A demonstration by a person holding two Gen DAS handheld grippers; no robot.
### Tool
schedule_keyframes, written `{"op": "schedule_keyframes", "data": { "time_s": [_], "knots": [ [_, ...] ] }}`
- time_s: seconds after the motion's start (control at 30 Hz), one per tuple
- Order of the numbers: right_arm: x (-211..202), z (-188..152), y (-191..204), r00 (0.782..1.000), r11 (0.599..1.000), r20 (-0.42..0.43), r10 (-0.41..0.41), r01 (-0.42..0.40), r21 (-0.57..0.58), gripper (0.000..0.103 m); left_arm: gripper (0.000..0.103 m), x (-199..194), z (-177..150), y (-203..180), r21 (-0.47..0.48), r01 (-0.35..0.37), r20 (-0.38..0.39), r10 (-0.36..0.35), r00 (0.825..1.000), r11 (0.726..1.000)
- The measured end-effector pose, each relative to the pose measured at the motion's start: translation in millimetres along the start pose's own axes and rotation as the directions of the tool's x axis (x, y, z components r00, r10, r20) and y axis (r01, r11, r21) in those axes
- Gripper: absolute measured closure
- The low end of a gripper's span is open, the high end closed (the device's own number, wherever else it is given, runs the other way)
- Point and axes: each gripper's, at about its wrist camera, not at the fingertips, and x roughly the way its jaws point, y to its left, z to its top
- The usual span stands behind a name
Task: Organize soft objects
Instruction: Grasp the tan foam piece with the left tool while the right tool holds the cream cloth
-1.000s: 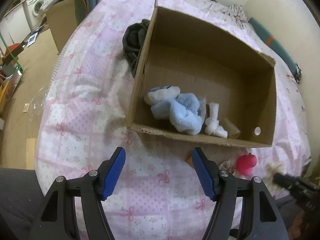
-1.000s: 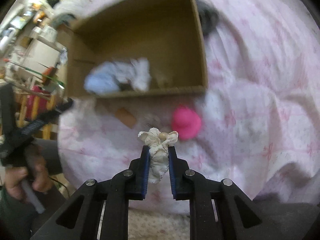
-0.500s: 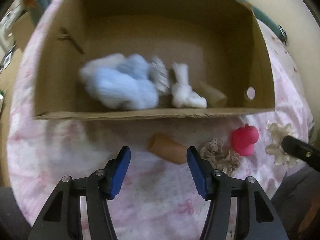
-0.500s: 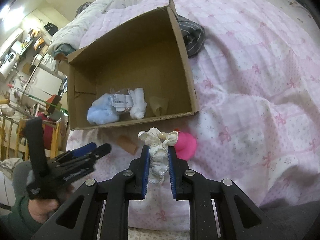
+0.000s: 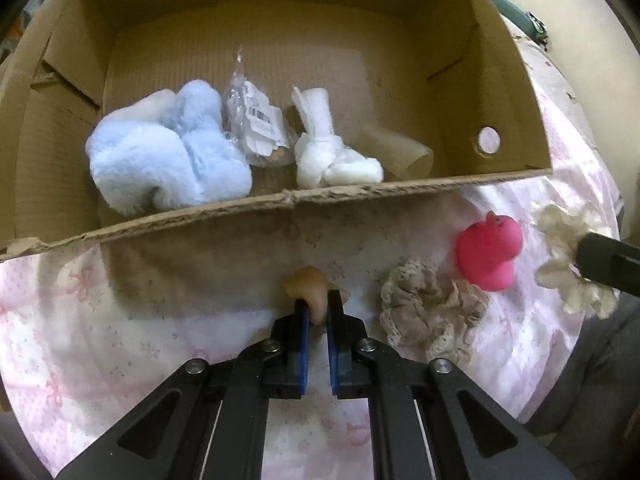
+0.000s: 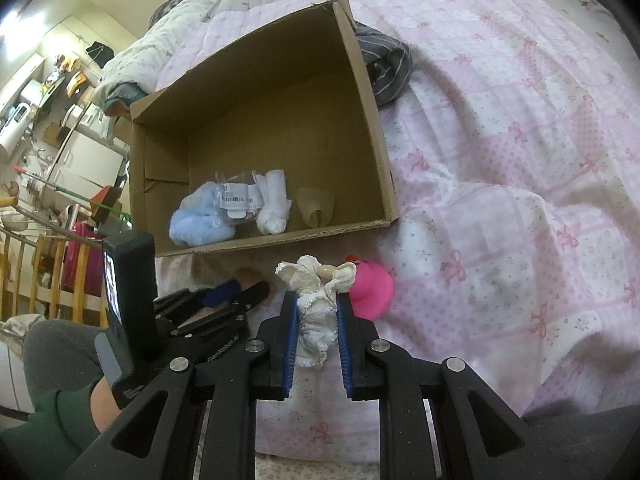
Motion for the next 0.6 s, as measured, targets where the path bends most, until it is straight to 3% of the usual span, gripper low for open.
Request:
{"op": "schedule_keyframes", "data": {
  "time_s": [0.27, 0.6],
  "knots": [
    [1, 0, 6, 1.000, 1.000, -0.001, 0.004, -0.004, -0.020, 0.084, 0.096, -22, -7, 9, -0.051, 0.027, 0.014, -0.026, 1.000, 0.998],
    [6, -2, 15, 1.000, 0.999, -0.012, -0.004, 0.003, -0.052, 0.084, 0.096, -40, -12, 19, -0.071, -0.029, 0.029, 0.031, 0.999, 0.997]
  ]
}}
